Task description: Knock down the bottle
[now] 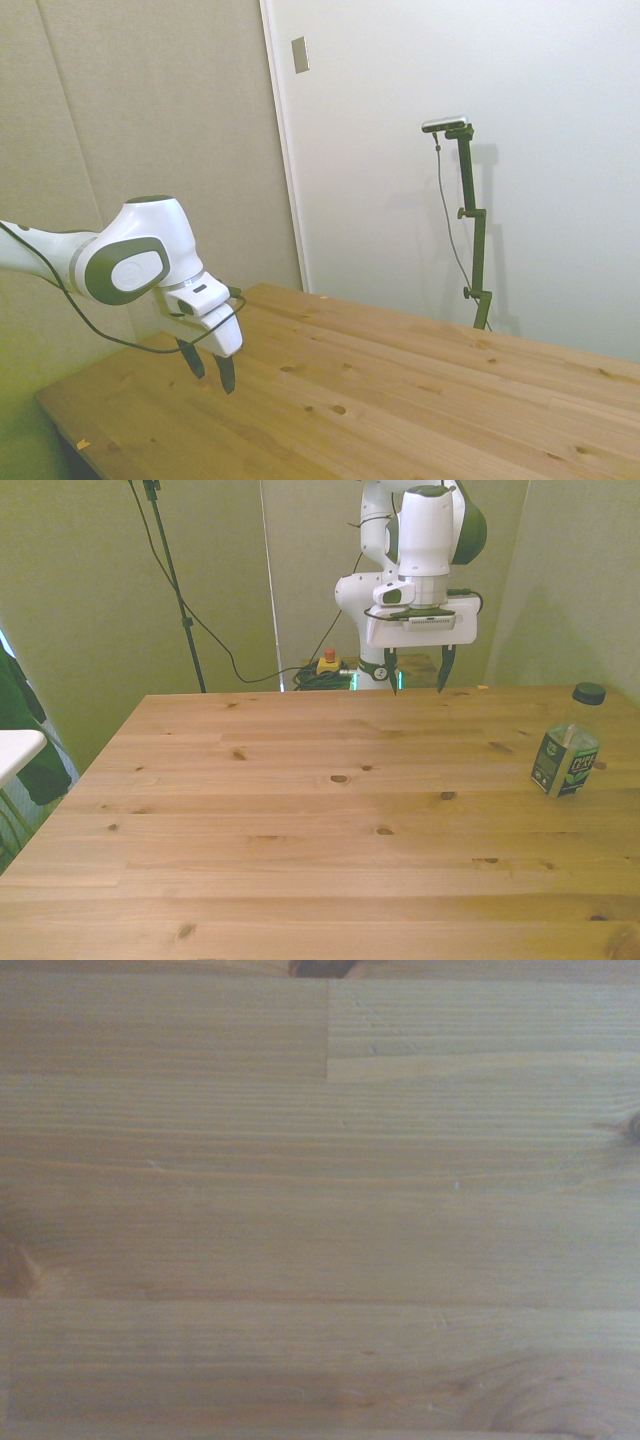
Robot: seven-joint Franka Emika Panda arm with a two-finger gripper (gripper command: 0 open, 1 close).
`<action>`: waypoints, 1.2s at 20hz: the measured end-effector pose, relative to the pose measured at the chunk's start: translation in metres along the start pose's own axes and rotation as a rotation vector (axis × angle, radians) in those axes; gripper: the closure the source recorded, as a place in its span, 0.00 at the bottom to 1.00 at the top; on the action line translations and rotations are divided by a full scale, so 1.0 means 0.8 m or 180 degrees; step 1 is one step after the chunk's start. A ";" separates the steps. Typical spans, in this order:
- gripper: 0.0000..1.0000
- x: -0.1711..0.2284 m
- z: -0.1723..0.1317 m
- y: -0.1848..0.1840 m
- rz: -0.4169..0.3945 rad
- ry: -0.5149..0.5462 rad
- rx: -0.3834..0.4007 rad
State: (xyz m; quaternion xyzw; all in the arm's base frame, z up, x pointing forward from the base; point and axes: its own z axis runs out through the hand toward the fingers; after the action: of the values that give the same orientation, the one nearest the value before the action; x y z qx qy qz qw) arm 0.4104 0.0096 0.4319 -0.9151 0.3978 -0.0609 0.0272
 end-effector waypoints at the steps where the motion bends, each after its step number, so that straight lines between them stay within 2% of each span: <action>1: 0.00 0.000 0.000 0.000 0.0001 -0.0001 -0.0001; 2: 1.00 0.000 0.002 0.002 0.0004 -0.0010 -0.0011; 7: 1.00 -0.011 -0.016 -0.021 -0.0093 0.0067 0.0037; 12: 1.00 -0.016 -0.048 -0.071 -0.0011 0.0191 0.0124; 24: 1.00 -0.022 -0.043 -0.200 0.0271 0.0168 0.0202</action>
State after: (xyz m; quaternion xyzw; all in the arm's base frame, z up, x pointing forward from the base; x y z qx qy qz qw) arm 0.5098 0.1314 0.4804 -0.8940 0.4348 -0.0964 0.0484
